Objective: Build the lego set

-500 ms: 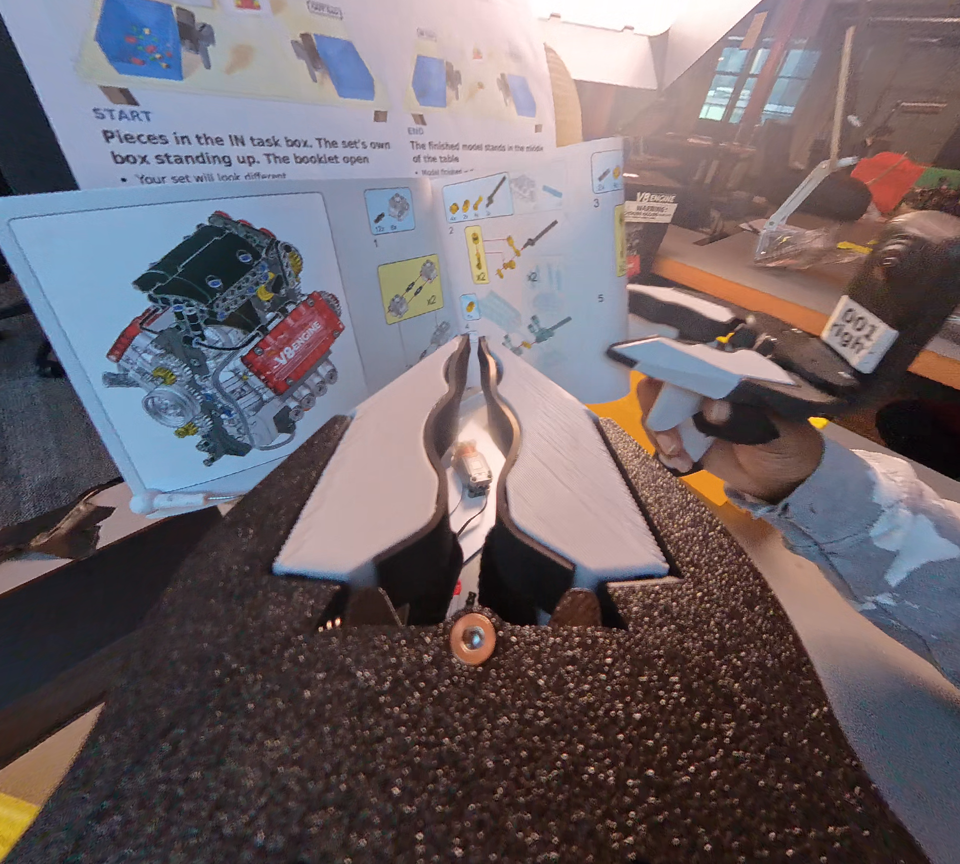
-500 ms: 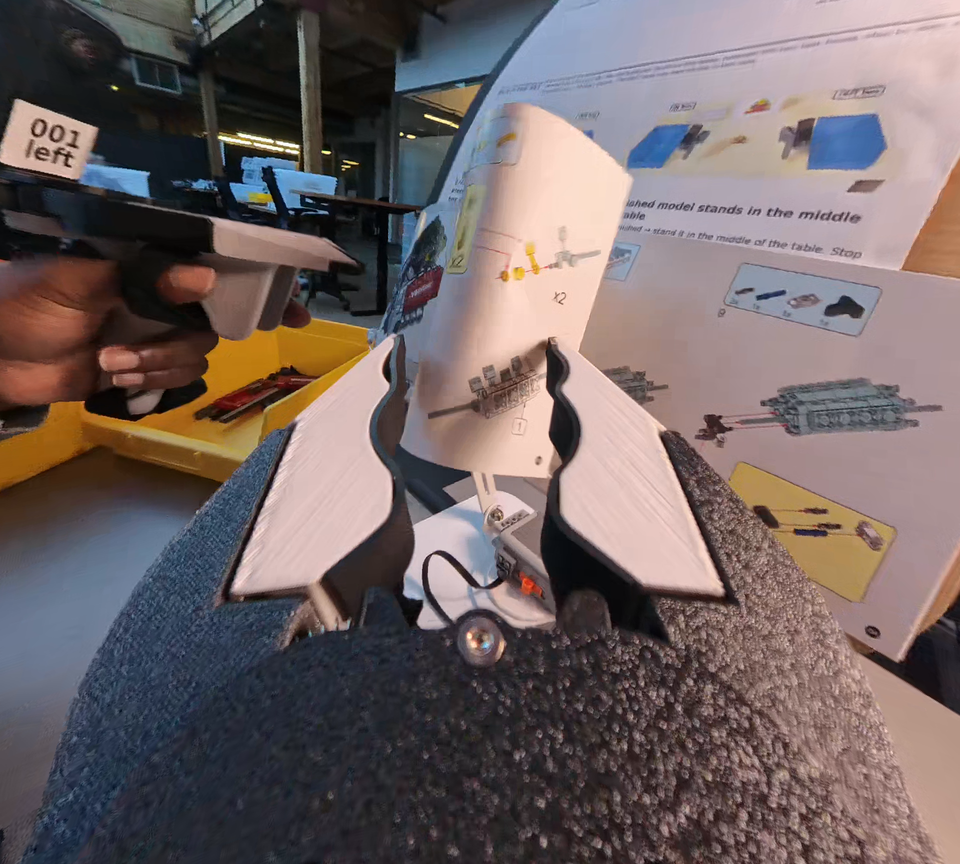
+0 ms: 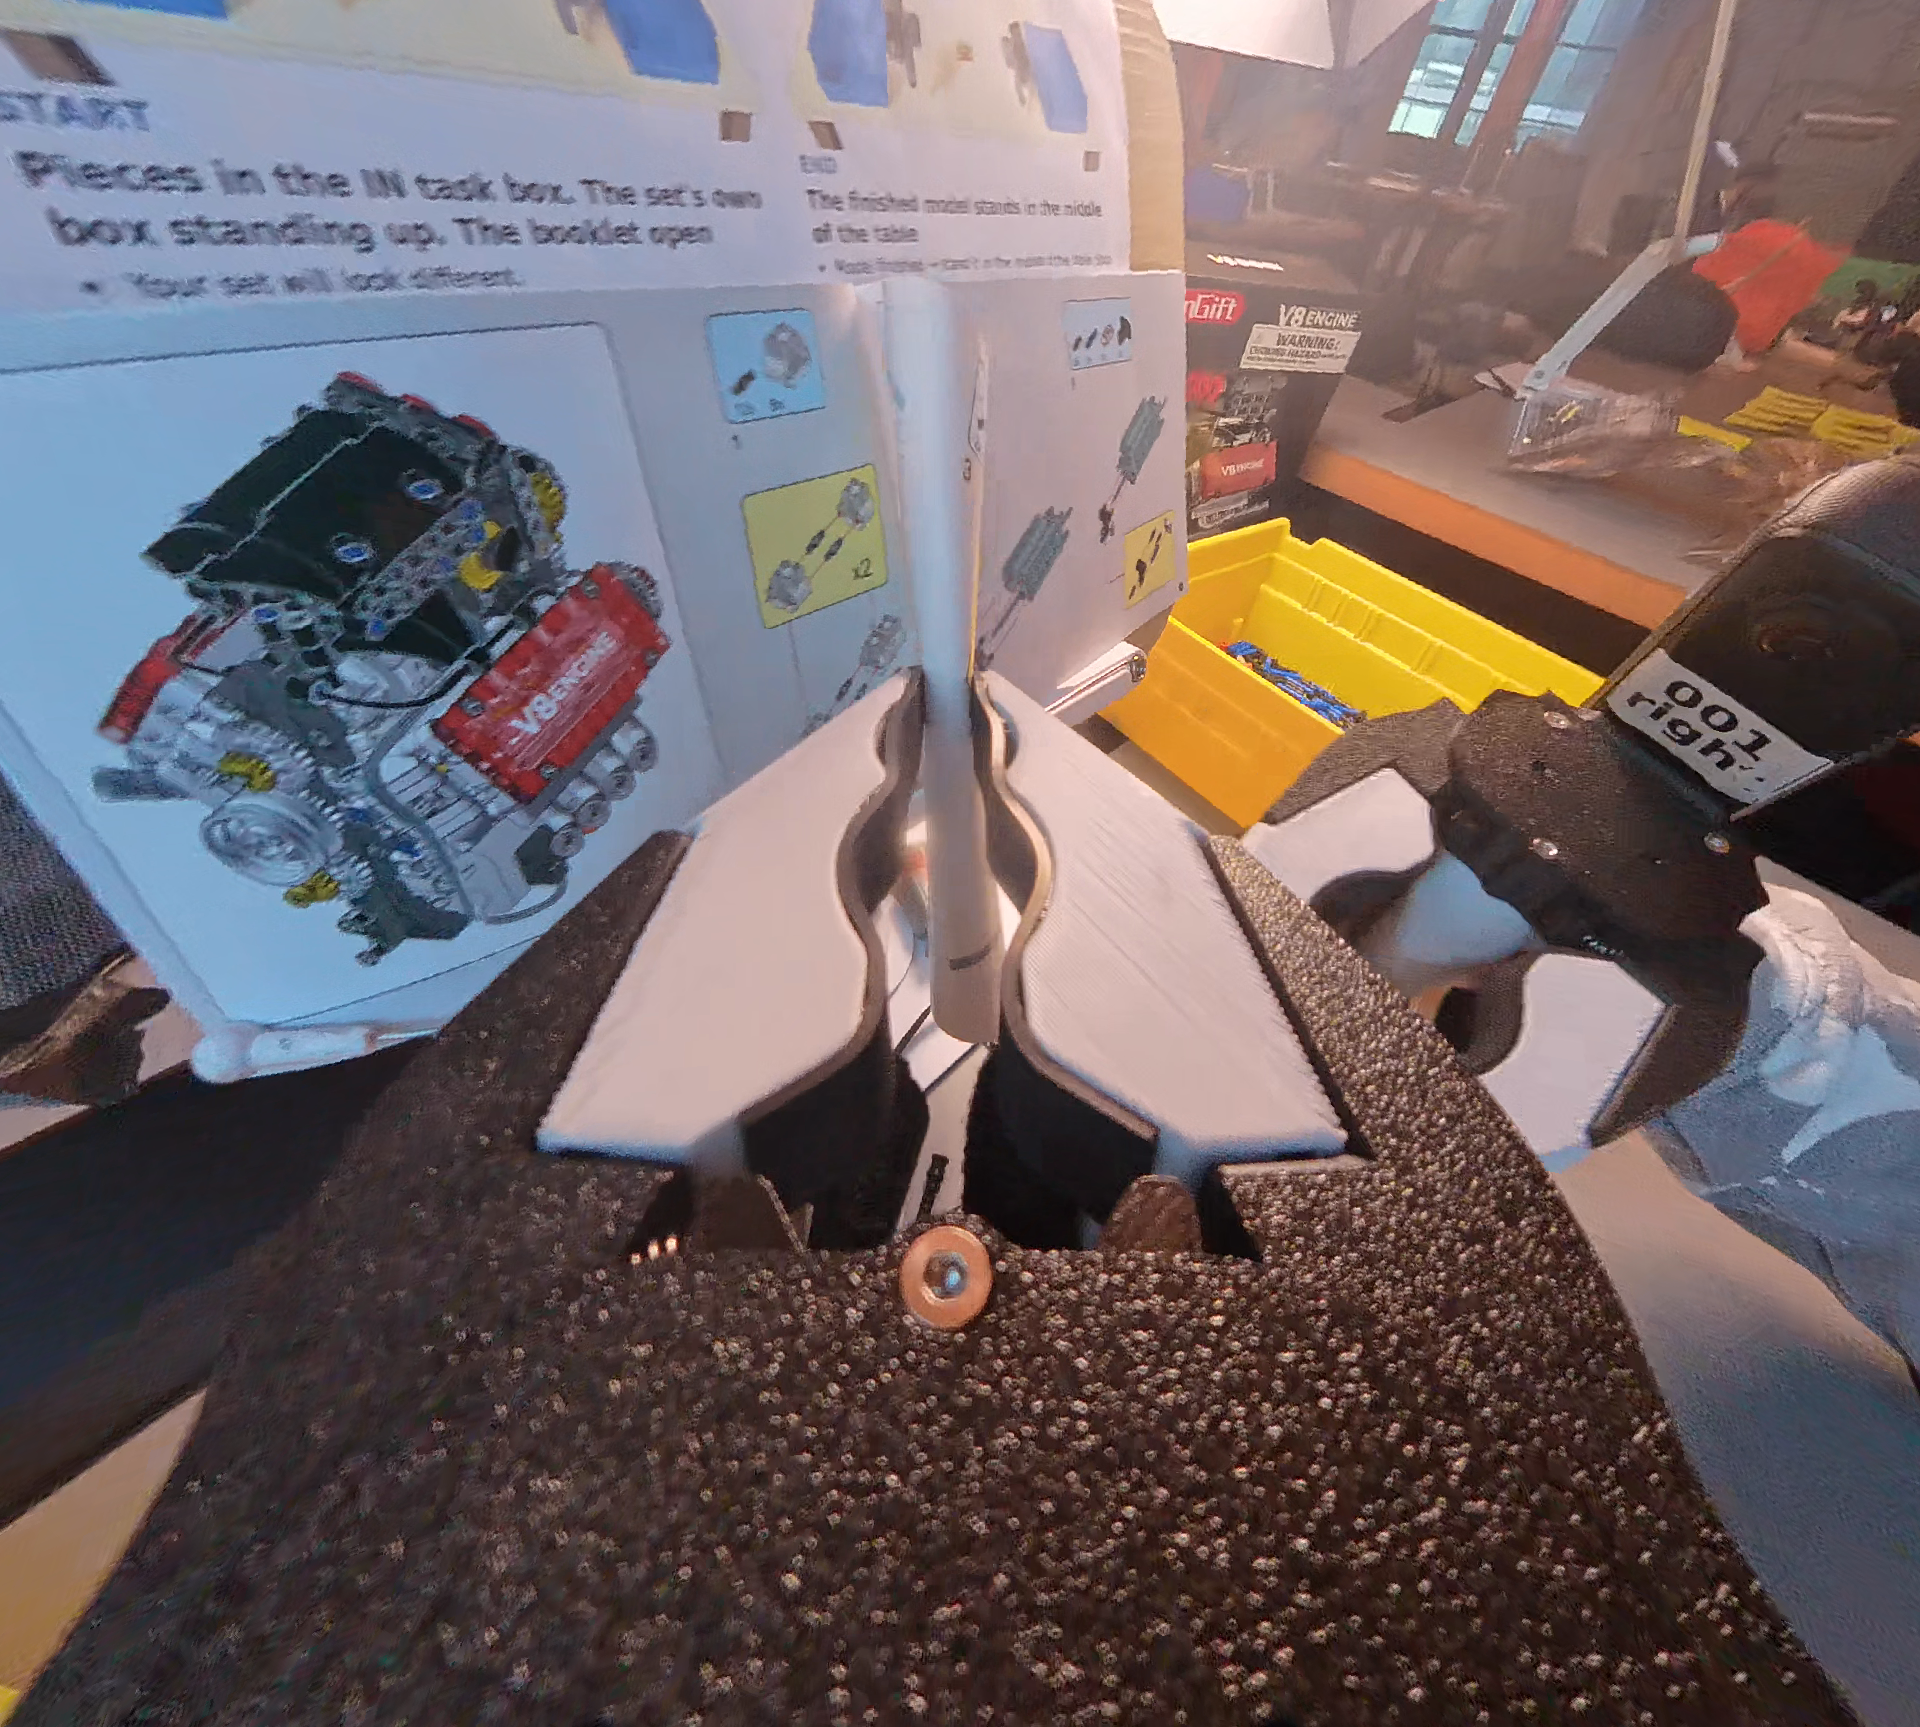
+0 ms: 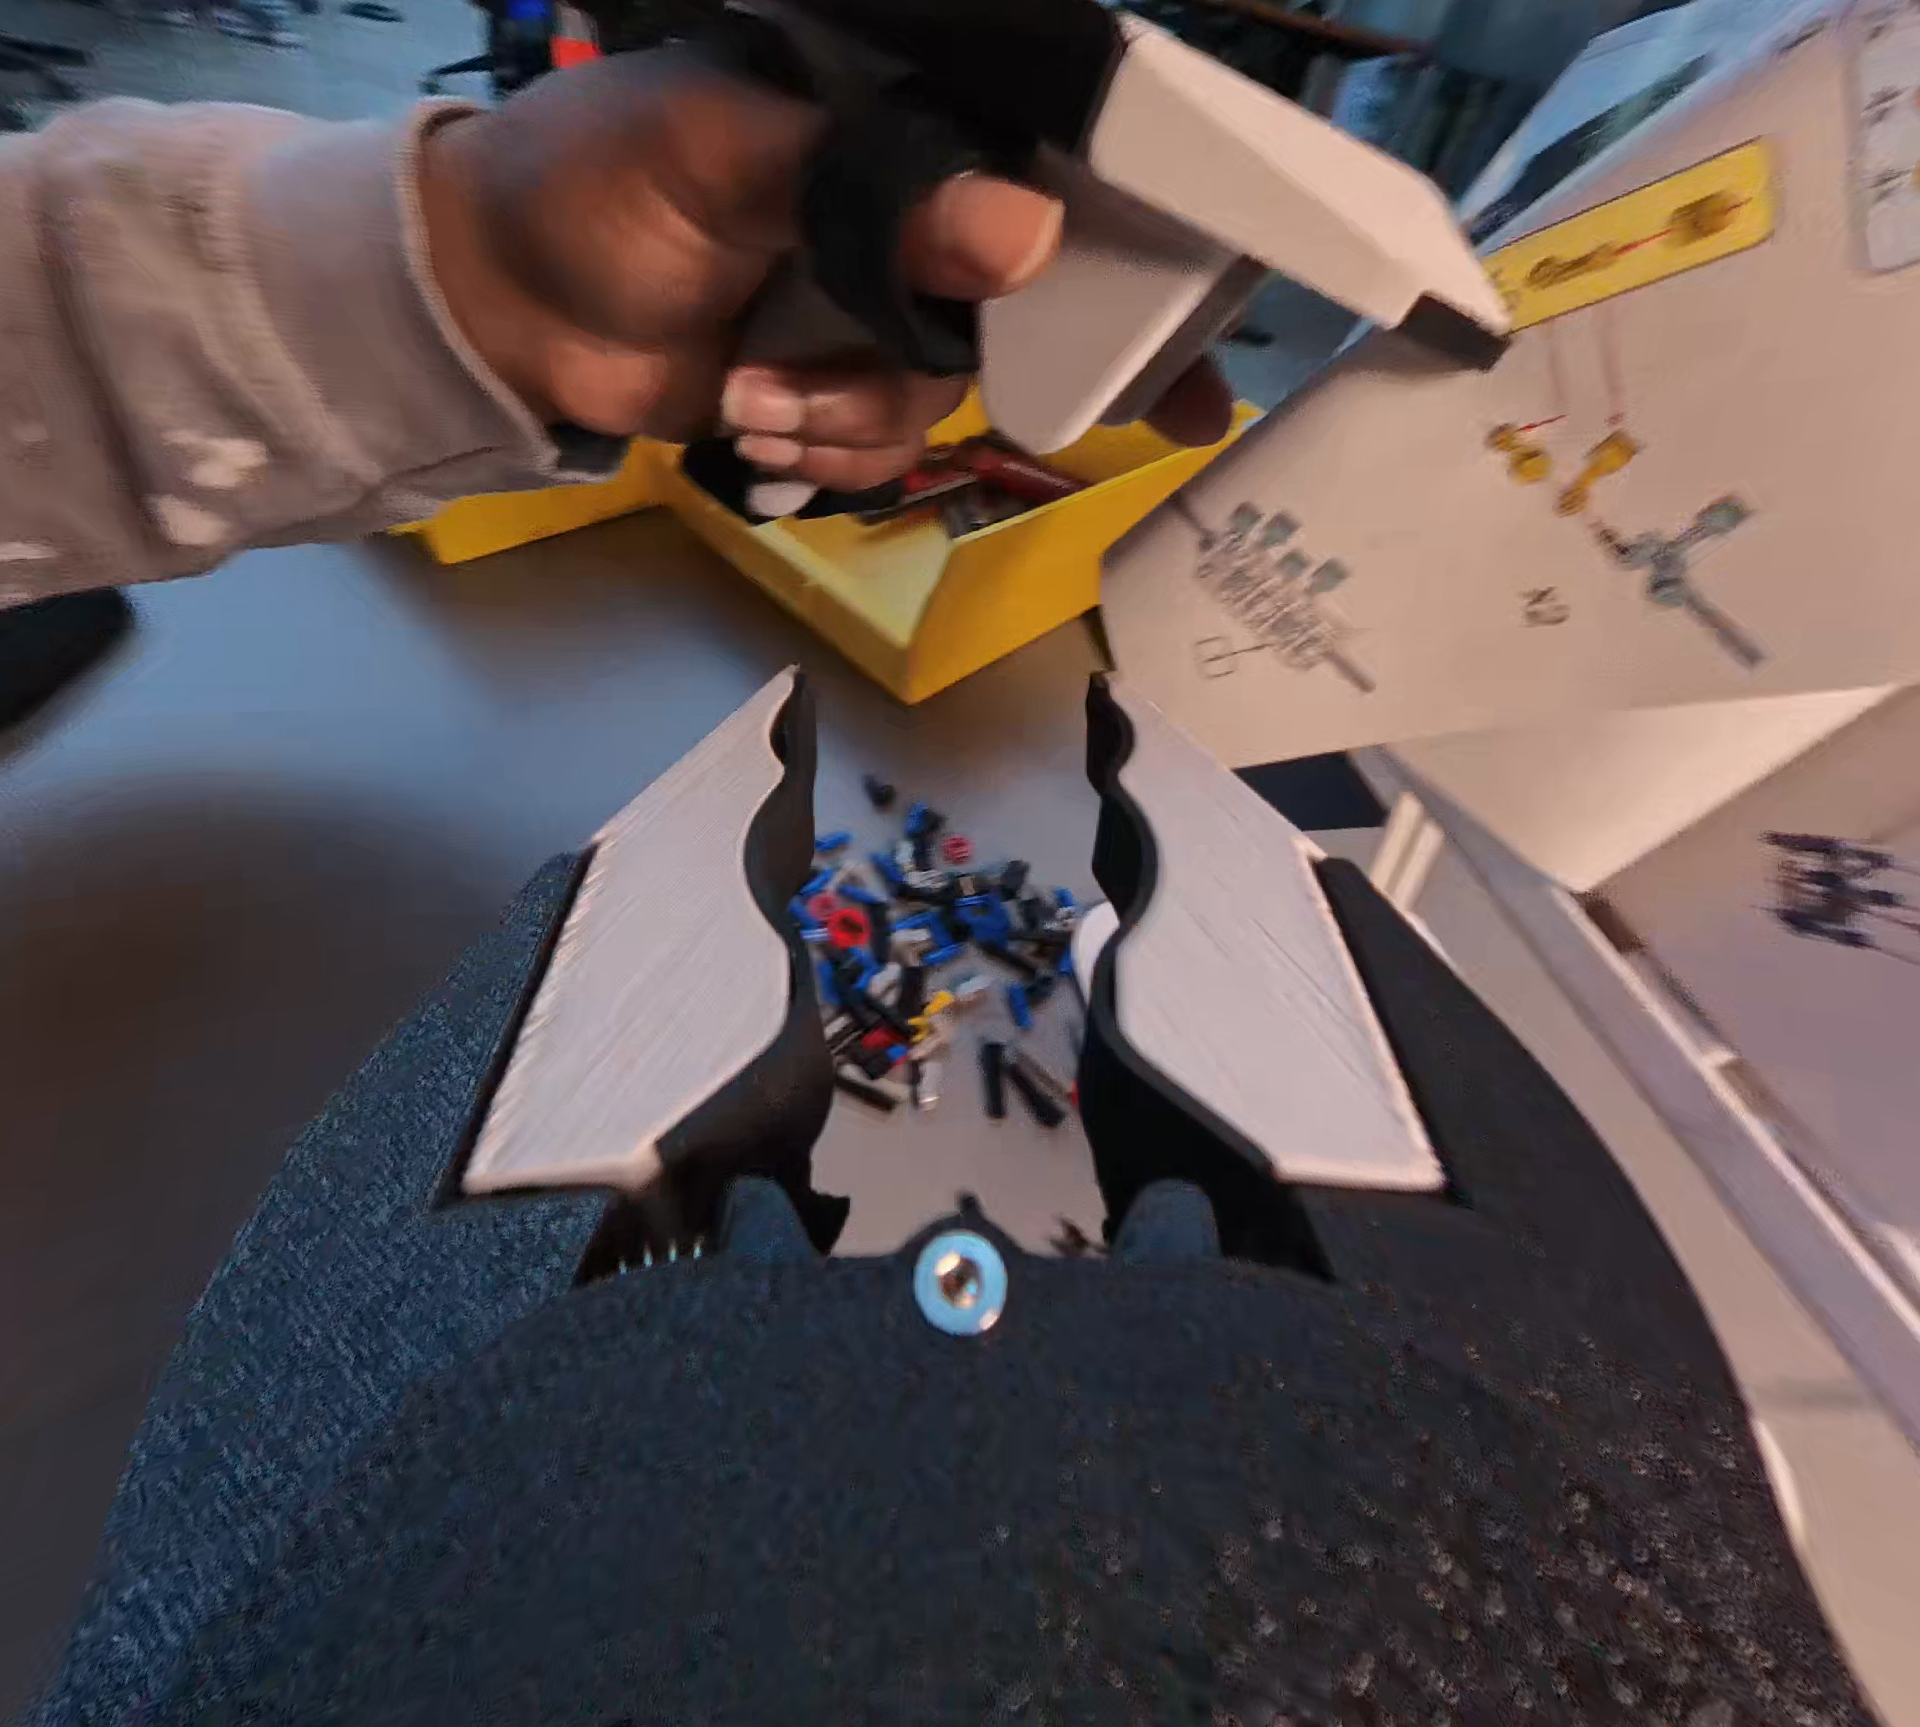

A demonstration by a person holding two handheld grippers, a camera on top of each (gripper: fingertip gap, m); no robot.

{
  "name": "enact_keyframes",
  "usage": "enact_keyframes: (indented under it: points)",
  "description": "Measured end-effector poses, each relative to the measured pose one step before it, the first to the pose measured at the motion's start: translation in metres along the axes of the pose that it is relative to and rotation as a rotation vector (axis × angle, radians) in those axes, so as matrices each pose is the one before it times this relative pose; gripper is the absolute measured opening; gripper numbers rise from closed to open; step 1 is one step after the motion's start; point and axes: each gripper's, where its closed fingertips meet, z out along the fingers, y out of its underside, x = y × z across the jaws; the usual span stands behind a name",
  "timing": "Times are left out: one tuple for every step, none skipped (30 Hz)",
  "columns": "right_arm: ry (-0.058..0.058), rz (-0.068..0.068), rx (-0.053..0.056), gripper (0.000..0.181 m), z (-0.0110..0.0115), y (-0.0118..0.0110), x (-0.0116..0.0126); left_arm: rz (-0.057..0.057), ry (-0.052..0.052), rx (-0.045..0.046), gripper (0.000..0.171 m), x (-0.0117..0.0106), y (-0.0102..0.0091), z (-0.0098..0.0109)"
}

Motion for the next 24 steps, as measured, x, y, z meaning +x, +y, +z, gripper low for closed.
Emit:
enact_keyframes:
  points:
    - [-0.0397,0.0300,0.0099,0.050,-0.00461,-0.00225,-0.00567,-0.0246,-0.0008,0.00556,0.007,-0.00756,-0.00043,-0.00278]
    - [0.0470,0.0077,0.0629,0.049,-0.00763,-0.01030,0.00714,-0.0201,0.0020,0.00961,0.007,-0.00684,-0.00109,-0.00276]
    - [0.0783,0.0077,0.0781,0.045,-0.00888,-0.01372,0.01341,-0.0212,0.0112,0.01152,0.007,-0.00500,-0.00149,-0.00255]
    - [0.1108,0.0151,0.0519,0.043,-0.00706,-0.01150,0.02002,-0.0250,0.0159,0.00884,0.007,-0.00382,-0.00128,-0.00208]
    - [0.1379,0.0061,0.0191,0.042,-0.00350,-0.00688,0.02480,-0.0252,0.0120,0.00761,0.008,-0.00398,-0.00128,-0.00180]
    - [0.1352,-0.0097,-0.0154,0.044,0.00039,-0.00118,0.02401,-0.0242,0.0047,0.00988,0.009,-0.00468,-0.00158,-0.00185]
    - [0.1064,-0.0316,-0.0259,0.047,0.00455,0.00137,0.01795,-0.0235,-0.0003,0.01321,0.010,-0.00512,-0.00219,-0.00228]
    - [0.1102,-0.0536,-0.0475,0.052,0.00750,0.00566,0.01588,-0.0227,-0.0094,0.01670,0.011,-0.00585,-0.00260,-0.00317]
    - [0.0793,-0.0650,-0.0531,0.062,0.00946,0.00738,0.00813,-0.0191,-0.0209,0.02043,0.014,-0.00654,-0.00315,-0.00410]
    - [0.0507,-0.0436,-0.0443,0.071,0.00975,0.00577,0.00121,-0.0119,-0.0268,0.02205,0.019,-0.00557,-0.00338,-0.00533]
    - [0.0326,-0.0210,-0.0148,0.081,0.00751,0.00053,-0.00306,-0.0009,-0.0239,0.01970,0.023,-0.00256,-0.00313,-0.00662]
    - [0.0279,-0.0131,0.0046,0.087,0.00503,-0.00281,-0.00397,0.0133,-0.0137,0.01938,0.028,0.00163,-0.00301,-0.00799]
    - [0.0292,-0.0138,0.0035,0.094,0.00365,-0.00269,-0.00321,0.0268,-0.0124,0.02294,0.032,0.00363,-0.00335,-0.00909]
    - [0.0237,-0.0051,0.0018,0.100,0.00293,-0.00161,-0.00291,0.0351,-0.0272,0.02480,0.035,0.00205,-0.00361,-0.00996]
    - [0.0228,0.0069,-0.0006,0.104,0.00260,0.00000,-0.00178,0.0396,-0.0352,0.02768,0.035,0.00056,-0.00415,-0.01036]
    - [0.0209,0.0038,0.0006,0.106,0.00243,0.00072,-0.00103,0.0356,-0.0321,0.03127,0.035,0.00063,-0.00459,-0.00989]
    - [0.0183,0.0009,0.0061,0.108,0.00203,0.00055,-0.00054,0.0261,-0.0189,0.03007,0.033,0.00197,-0.00379,-0.00817]
    - [0.0152,0.0026,0.0089,0.108,0.00161,0.00038,-0.00028,0.0148,-0.0006,0.01392,0.029,0.00402,-0.00060,-0.00504]
    - [0.0093,0.0066,0.0080,0.108,0.00118,0.00018,-0.00087,0.0077,0.0153,-0.01289,0.026,0.00586,0.00432,-0.00110]
    - [0.0093,0.0036,0.0045,0.110,0.00106,-0.00003,-0.00086,0.0026,0.0243,-0.03320,0.024,0.00648,0.00847,0.00271]
    - [0.0090,-0.0040,-0.0002,0.111,0.00120,0.00005,-0.00086,0.0004,0.0209,-0.03733,0.024,0.00516,0.00996,0.00586]
    - [0.0069,-0.0093,-0.0012,0.111,0.00116,0.00020,-0.00102,0.0032,0.0093,-0.03243,0.024,0.00246,0.00961,0.00815]
    - [0.0046,-0.0124,-0.0014,0.111,0.00086,0.00025,-0.00099,0.0051,-0.0026,-0.02915,0.023,-0.00047,0.00895,0.00976]
    - [0.0022,-0.0102,-0.0019,0.112,0.00039,0.00066,-0.00047,0.0076,-0.0128,-0.03413,0.023,-0.00335,0.00913,0.01083]
